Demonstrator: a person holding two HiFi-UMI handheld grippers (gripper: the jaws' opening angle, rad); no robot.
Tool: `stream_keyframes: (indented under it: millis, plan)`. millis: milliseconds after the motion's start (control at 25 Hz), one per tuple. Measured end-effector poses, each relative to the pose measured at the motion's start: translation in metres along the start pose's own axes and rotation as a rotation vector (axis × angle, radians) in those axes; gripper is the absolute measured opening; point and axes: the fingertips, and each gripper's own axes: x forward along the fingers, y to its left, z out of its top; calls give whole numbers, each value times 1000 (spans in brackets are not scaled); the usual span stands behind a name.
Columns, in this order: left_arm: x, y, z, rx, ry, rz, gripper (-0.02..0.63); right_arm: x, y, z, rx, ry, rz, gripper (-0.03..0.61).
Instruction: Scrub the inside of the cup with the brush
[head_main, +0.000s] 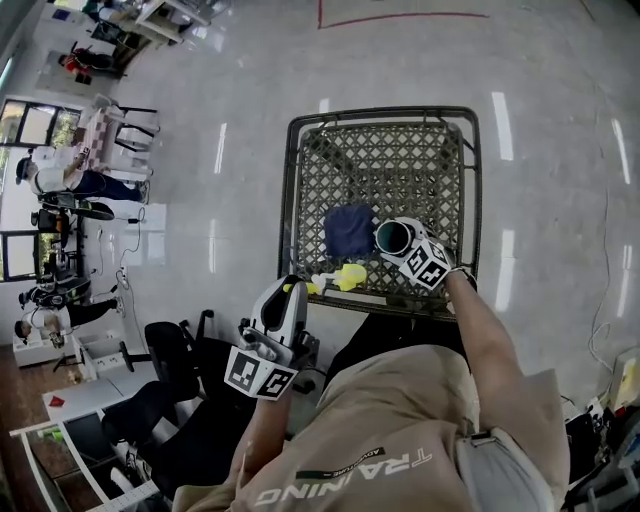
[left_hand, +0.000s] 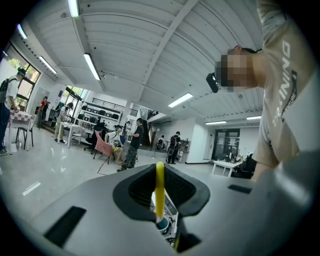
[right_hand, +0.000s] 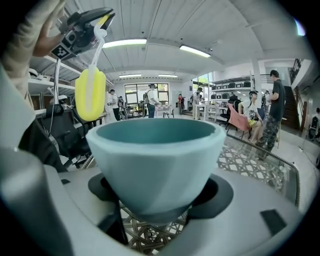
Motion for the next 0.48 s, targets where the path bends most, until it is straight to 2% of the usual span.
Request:
stream_keyframes:
  millis: [160, 320, 480]
  plan:
    - [0, -8, 25, 58, -60, -71, 52, -24, -3, 31, 1, -25, -22, 383]
    - [1, -21, 67, 95, -140, -149, 52, -59, 13, 67, 69, -41, -3, 383]
    - [6, -47, 112, 145, -208, -313, 52, -91, 35, 92, 82, -28, -46, 383]
